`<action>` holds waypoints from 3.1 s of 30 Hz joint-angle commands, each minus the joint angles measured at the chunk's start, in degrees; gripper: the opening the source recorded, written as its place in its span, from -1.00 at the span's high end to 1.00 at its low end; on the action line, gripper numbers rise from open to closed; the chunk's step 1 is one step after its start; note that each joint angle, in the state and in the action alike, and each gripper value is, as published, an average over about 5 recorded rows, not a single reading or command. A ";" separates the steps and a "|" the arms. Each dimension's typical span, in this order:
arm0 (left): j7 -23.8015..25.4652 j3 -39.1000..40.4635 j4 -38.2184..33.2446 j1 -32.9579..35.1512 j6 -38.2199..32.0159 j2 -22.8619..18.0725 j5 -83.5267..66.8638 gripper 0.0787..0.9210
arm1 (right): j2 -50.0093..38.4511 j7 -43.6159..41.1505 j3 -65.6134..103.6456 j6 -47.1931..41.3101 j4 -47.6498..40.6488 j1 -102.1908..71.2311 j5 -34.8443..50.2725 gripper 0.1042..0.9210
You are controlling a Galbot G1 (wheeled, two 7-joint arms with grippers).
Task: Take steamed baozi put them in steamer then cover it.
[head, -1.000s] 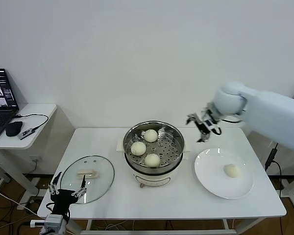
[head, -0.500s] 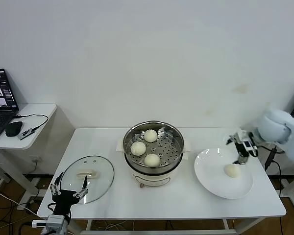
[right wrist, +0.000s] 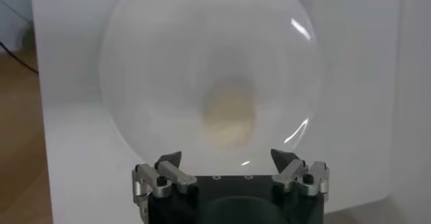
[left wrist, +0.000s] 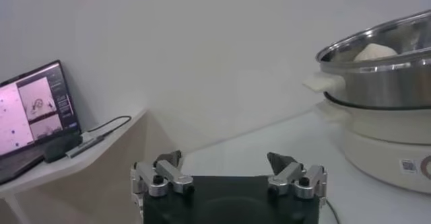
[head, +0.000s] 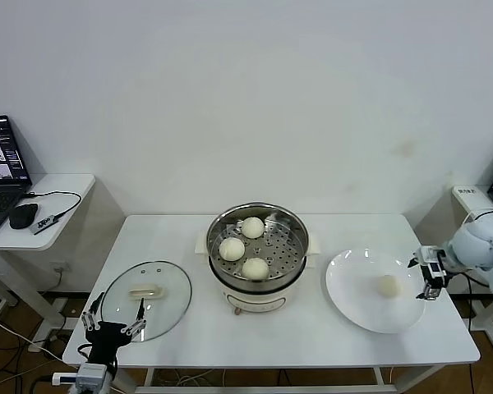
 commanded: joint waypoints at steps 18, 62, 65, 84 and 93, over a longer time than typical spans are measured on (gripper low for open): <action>0.12 -0.74 0.22 0.34 0.14 -0.57 0.10 -0.77 | 14.11 0.15 0.83 0.96 -15.32 0.96 -4.07 -0.76; -0.07 0.55 -0.61 -0.45 0.09 -0.55 -0.03 -0.77 | 0.49 -3.73 -22.00 -8.15 7.29 29.68 13.92 -0.28; -0.07 0.77 -0.81 -0.57 0.12 -0.37 -0.03 -0.77 | 1.58 -3.08 -27.34 -10.21 9.92 36.99 17.65 -0.29; -0.05 -1.69 -0.26 -1.52 0.00 1.50 -0.99 -0.77 | 25.00 9.84 -42.58 -28.40 13.19 53.12 43.85 -0.32; -0.06 -2.42 -0.03 -1.42 -0.05 0.84 -1.22 -0.77 | 31.23 14.93 -41.75 -32.26 8.86 43.98 42.74 -0.32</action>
